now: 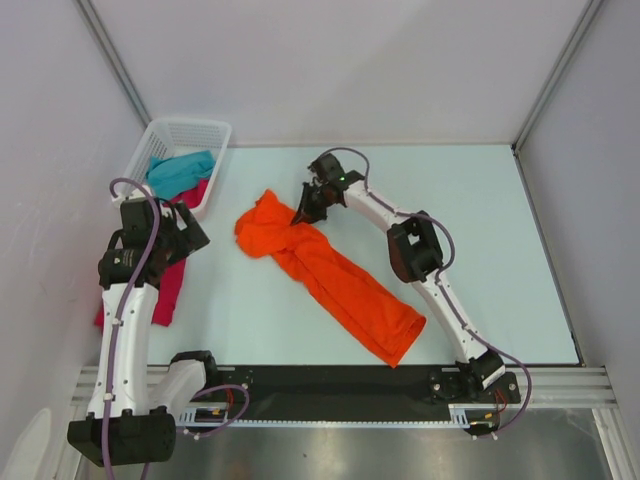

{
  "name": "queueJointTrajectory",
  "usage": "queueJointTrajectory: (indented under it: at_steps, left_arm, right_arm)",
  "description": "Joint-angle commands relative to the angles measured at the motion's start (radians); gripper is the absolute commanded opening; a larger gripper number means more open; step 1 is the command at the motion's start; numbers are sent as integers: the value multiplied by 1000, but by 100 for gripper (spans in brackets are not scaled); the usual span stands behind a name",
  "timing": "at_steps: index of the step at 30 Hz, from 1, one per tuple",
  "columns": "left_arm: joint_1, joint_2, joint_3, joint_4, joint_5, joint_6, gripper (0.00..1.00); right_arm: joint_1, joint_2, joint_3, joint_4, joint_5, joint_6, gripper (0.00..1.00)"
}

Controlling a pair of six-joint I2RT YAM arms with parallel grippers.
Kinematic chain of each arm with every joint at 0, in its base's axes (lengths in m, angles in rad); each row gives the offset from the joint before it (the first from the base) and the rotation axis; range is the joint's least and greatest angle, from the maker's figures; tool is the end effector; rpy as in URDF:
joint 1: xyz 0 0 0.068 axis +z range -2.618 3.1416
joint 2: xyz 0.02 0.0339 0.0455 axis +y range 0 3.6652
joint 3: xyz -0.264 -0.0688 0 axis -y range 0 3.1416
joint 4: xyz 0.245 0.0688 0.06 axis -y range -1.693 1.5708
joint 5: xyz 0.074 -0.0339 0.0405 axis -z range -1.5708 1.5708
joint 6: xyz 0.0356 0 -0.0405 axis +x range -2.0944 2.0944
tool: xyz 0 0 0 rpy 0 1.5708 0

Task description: Fold and stack the t-shirts

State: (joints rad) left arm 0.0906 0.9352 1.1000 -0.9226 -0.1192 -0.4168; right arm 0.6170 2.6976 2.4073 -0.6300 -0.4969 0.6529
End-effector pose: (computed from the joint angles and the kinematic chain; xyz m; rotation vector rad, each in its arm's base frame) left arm 0.1734 0.0200 0.3502 -0.6403 2.2320 -0.0256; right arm 0.4584 0.3460 0.1305 -0.1823 2.7013 1.0905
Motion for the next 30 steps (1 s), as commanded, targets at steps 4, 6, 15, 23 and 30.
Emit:
queueJointTrajectory:
  at_steps: [4,6,15,23,30]
  left_arm:
    - [9,-12,6,24,16,4,100]
    - [8,-13,4,25,16,4,100]
    - [8,11,-3,47,33,1,100]
    - [8,13,-51,80,75,-7,99]
    - [-55,25,-225,255,259,-80,99]
  right_arm:
    - [-236,4,36,-131,474,83,0]
    - [-276,-10,19,-131,541,103,0]
    - [-333,47,89,-146,463,34,31]
    - [-368,-73,67,-109,587,-45,64]
    - [-399,-249,4,-134,682,-90,64]
